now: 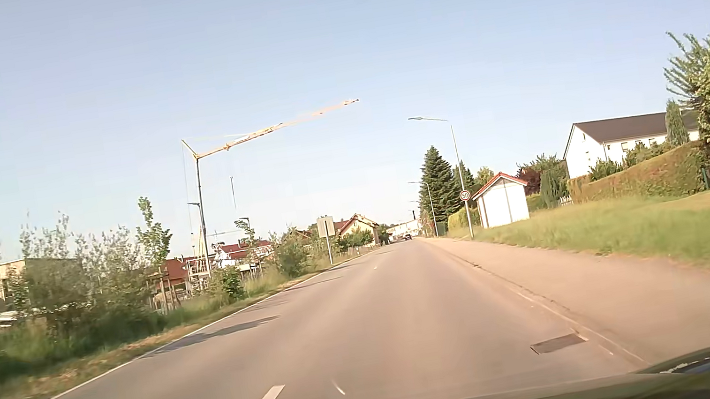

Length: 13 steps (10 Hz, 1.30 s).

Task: Follow the waypoints while adhering to traffic rules and regulations

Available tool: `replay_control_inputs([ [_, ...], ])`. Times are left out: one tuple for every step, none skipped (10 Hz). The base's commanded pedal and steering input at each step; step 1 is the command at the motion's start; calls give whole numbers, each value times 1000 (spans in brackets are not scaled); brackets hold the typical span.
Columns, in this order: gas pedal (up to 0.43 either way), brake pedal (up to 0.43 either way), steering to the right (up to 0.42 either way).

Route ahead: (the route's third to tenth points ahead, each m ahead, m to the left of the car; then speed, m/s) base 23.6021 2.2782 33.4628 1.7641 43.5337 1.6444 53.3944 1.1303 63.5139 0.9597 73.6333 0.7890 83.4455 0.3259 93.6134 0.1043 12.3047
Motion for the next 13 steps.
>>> replay_control_inputs([
  [118,0,11],
  [118,0,11],
  [118,0,10],
  [118,0,11],
  [98,0,10],
  [98,0,9],
  [98,0,7],
  [98,0,6],
  [98,0,6],
  [98,0,4],
  [110,0,3],
  [110,0,0],
  [110,0,-1],
])
